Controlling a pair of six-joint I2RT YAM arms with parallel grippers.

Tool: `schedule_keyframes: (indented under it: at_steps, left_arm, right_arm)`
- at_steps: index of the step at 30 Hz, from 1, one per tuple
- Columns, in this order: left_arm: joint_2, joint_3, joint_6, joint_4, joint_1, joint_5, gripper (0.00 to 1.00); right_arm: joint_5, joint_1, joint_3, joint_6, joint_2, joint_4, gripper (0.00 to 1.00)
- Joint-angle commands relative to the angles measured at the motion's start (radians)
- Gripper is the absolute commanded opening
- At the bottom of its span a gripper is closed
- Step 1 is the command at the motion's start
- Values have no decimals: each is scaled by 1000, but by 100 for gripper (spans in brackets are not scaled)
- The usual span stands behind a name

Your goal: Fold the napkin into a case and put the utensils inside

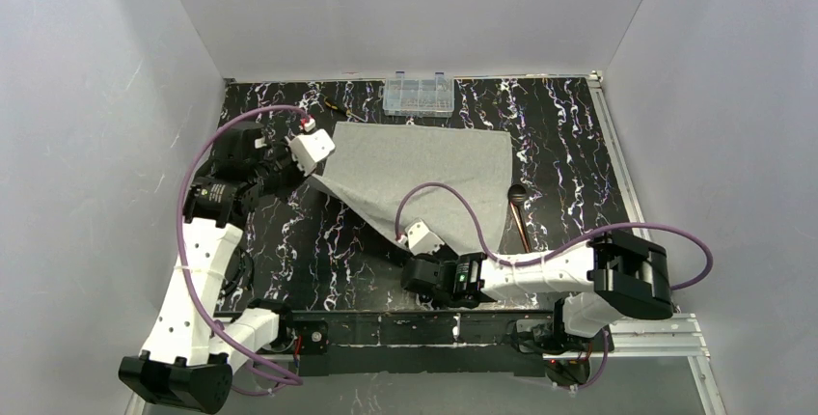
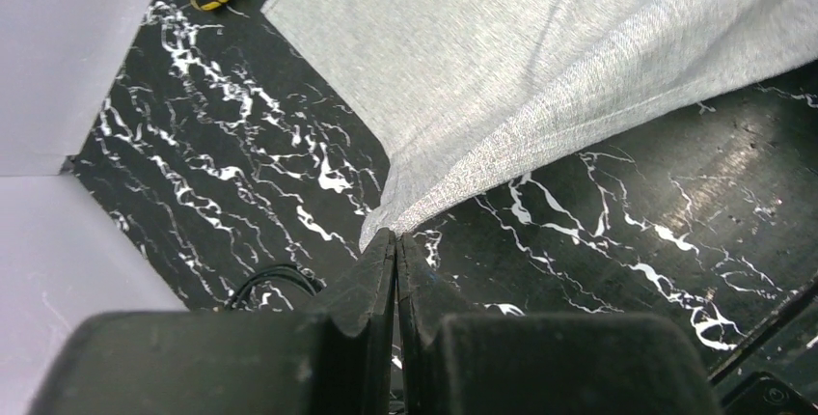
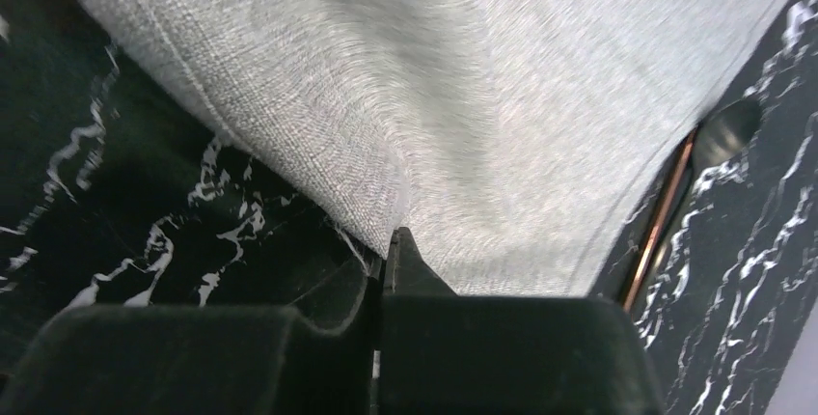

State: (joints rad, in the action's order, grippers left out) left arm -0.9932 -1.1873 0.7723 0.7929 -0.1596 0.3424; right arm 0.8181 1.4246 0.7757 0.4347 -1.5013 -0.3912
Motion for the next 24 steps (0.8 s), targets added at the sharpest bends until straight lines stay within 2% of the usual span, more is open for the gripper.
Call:
schedule_keyframes:
  at_steps: [1,5,8,12,16,19,24]
  left_arm:
    - [4,-100,-70,-22,-1,-62,0]
    - [36,-188,-223,-143,10,-161,0]
    - [84,-253,-276,-221,12,-203,0]
    - [100,-404,-319,-226,11,-247,0]
    - [137,-497,-305,-305,12,-355,0]
    - [177,-515,-267,-393,12,-394,0]
    - [169,-553,-236,-363,11,-404,0]
  right_arm:
    - [114,1,142,-90,104,-40,1]
    - [61,2,314,-276,187,-27,1]
    - [10,2,522,-356,181,-78,1]
    - [-2,1,843,-383,124,-260,1]
    - [-88,2,1041,-374,128,-331,1]
    - [-141,1,1108,-358,144,-359,1]
    - [-235,1,1131,-348,199,-336,1]
